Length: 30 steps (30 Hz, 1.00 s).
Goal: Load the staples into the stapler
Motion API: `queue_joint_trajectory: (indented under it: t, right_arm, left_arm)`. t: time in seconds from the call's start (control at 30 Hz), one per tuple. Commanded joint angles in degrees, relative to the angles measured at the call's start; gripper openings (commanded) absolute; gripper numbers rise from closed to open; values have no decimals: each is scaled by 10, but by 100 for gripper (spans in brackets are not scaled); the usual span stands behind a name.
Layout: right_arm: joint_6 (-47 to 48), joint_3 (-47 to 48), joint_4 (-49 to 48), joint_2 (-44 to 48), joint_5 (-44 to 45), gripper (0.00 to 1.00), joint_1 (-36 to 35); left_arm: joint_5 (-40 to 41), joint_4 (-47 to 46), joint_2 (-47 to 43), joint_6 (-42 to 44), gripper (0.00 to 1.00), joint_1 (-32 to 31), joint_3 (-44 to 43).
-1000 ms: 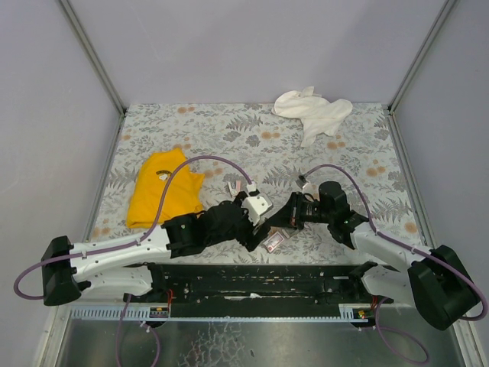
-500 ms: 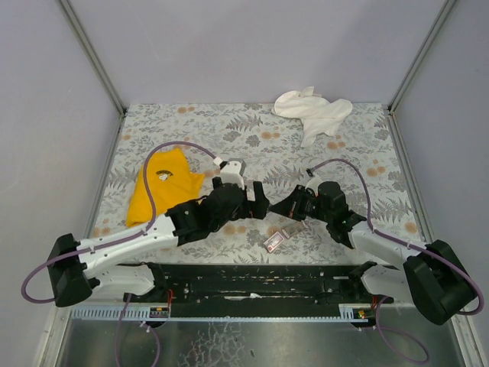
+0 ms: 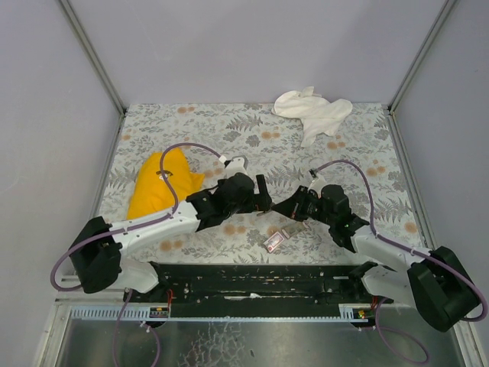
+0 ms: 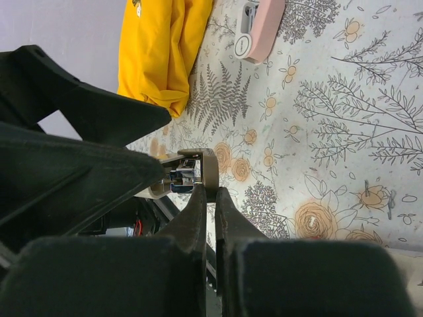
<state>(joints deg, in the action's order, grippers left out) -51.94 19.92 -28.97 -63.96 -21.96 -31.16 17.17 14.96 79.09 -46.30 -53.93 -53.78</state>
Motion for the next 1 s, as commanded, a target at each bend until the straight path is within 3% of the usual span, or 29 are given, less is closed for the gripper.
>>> queue_joint_trajectory:
  t: [0.0,0.53,0.97]
  right_arm:
    - [15,0,-26,21,6,0,-6]
    - [7,2,7,35,30,0,-6]
    - [17,21,57,53,38,0,-5]
  left_arm:
    - [-23,-33,18,-8,100,12,-23]
    - [-32,-34,1,-8,100,19,32]
    - [-27,-26,-83,-12,100,58,124]
